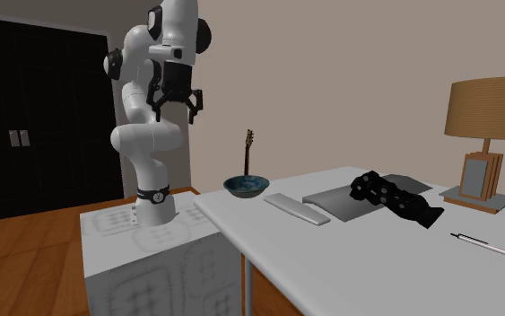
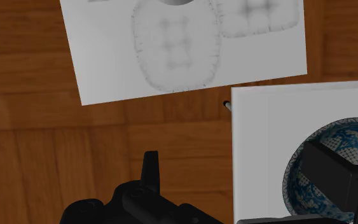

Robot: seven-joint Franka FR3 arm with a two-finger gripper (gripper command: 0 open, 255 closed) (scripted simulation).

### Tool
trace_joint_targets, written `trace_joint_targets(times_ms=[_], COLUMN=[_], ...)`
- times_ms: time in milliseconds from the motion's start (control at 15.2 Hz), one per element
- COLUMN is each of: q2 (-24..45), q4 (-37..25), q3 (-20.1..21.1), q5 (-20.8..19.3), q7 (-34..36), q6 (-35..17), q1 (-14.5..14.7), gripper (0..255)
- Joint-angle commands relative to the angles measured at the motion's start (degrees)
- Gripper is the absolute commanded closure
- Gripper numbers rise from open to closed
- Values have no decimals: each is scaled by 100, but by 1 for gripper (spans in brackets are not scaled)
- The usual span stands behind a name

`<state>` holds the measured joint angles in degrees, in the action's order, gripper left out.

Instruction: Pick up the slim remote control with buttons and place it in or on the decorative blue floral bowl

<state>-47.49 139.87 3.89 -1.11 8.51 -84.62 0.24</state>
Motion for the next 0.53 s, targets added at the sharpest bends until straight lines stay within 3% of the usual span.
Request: trace_joint_targets(times_ms=[0, 462], q2=[0, 1063], q4=[0, 34], q3=[0, 453], q5=[0, 360], q7=[0, 480], q6=[0, -1259], q1=[0, 142], gripper=[0, 0])
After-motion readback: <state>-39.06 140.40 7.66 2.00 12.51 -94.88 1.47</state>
